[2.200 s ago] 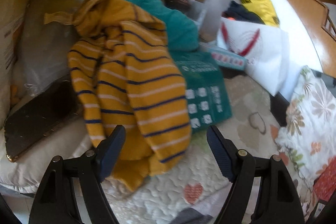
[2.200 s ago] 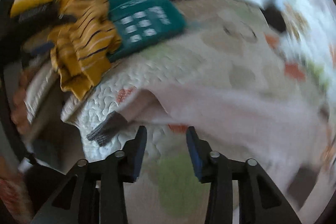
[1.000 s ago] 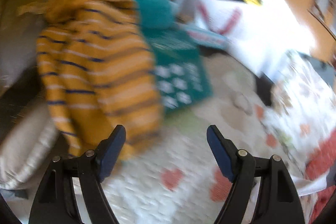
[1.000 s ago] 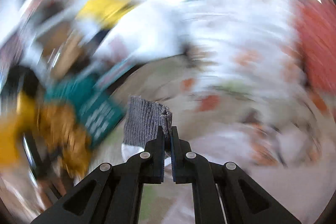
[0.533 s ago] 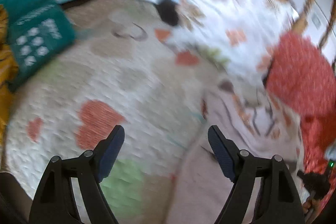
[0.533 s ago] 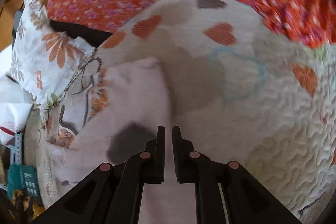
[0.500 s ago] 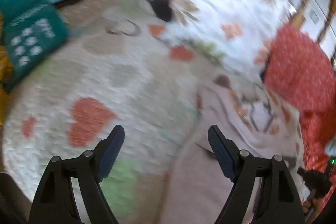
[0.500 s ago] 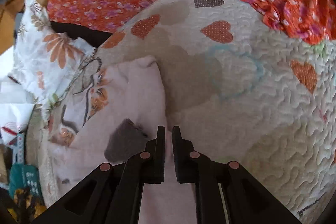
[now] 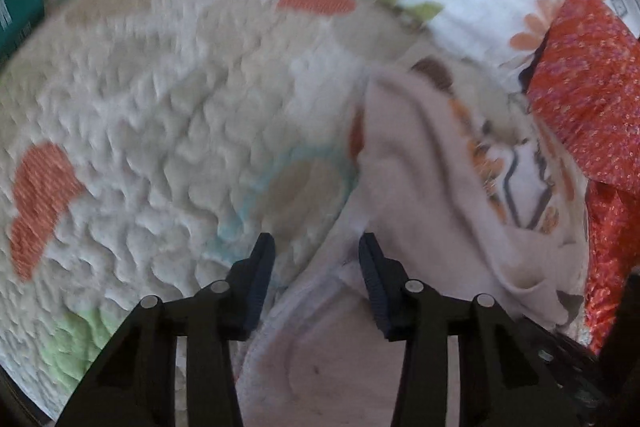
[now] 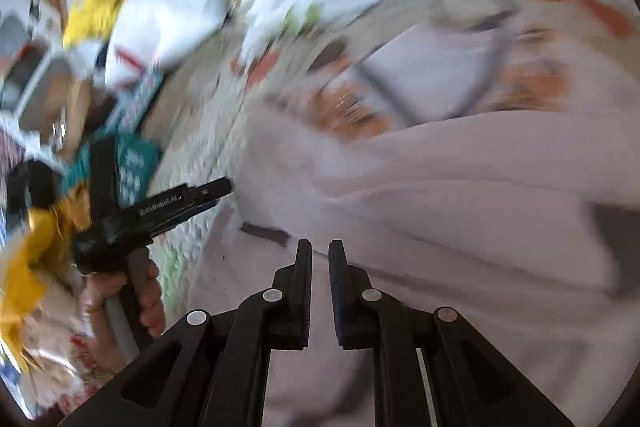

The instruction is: Fold small clothes

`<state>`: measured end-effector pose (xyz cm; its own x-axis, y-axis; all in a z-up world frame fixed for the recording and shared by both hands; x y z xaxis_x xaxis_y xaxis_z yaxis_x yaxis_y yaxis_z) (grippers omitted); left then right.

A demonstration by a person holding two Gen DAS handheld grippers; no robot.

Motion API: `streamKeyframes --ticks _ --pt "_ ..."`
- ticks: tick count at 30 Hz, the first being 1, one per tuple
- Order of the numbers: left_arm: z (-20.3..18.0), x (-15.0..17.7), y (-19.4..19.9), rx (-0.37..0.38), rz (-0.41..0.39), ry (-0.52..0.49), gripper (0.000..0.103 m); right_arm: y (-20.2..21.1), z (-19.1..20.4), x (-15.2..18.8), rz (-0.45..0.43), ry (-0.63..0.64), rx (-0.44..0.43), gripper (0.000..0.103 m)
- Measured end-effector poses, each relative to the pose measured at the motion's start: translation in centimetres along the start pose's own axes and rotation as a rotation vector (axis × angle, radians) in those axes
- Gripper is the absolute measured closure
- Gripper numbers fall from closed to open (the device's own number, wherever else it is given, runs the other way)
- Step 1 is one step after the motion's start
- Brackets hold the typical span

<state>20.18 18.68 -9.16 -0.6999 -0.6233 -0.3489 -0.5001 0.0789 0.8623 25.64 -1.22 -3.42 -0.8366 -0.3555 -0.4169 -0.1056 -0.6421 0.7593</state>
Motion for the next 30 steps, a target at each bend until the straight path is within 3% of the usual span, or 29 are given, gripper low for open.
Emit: streamKeyframes --ticks 3,5,7,9,11,14,18,20,22,24,27,28,30 --pt "-0.2 0.4 -0.1 -0.025 0.004 -0.044 0.060 -4.9 0.7 -1.6 0.057 0.033 0.038 0.092" --pt "-0.3 0.7 -0.2 -0.045 0.008 -0.065 0.060 -6.4 -0.3 -4.1 0.020 0.032 0.099 0.095" --pt "-0.4 0.7 -0.3 -0.052 0.007 -0.070 0.060 -6.3 -1.7 -6.5 -0.030 -0.027 0.126 0.095" --pt "-0.4 0.6 -0.2 -0.054 0.013 -0.071 0.060 -5.0 -4.4 -9.3 -0.121 -0.091 0.254 0.094" --pt "-0.3 0.7 -0.1 -0.049 0.020 -0.060 0.060 -3.6 -5.3 -10.6 -0.150 -0.094 0.340 0.090" --pt "-0.4 0.8 -0.1 -0.059 0.015 -0.067 0.060 -2.6 -0.5 -10.6 -0.163 -0.031 0.177 0.090" --pt "-0.8 0.8 -0.3 -0.084 0.009 -0.085 0.059 -7.0 6.2 -9.6 -0.025 0.120 0.041 0.089" --pt "-0.8 0.8 -0.3 -0.086 0.005 -0.088 0.059 -10.6 6.9 -10.2 0.040 0.169 0.086 0.089" --pt "-0.8 0.8 -0.3 -0.084 0.004 -0.094 0.059 -13.7 6.1 -11.6 0.082 0.137 0.142 0.090" --pt "-0.8 0.8 -0.3 -0.081 0.003 -0.103 0.059 -15.8 4.2 -14.4 0.055 0.103 0.252 0.092" --pt "-0.8 0.9 -0.3 -0.073 0.006 -0.111 0.059 -13.9 2.4 -17.6 -0.056 0.073 0.404 0.088" --pt "-0.8 0.9 -0.3 -0.072 0.008 -0.112 0.059 -12.6 2.2 -18.1 -0.085 0.069 0.407 0.086" --pt "-0.7 1.1 -0.1 -0.070 0.013 -0.114 0.057 -8.7 2.7 -17.6 -0.119 0.057 0.309 0.081"
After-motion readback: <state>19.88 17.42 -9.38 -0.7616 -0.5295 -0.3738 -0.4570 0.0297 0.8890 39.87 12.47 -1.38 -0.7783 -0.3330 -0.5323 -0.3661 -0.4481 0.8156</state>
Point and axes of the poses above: each gripper's, at about its wrist camera, not at the fingertips, and y roughly against the way its jaws point, z to its left, x to its underside, the point moved 10 cm from there along -y, roughly the way its jaws point, and after that the axes turned 3 degrees about x, right-handed, at the moved point
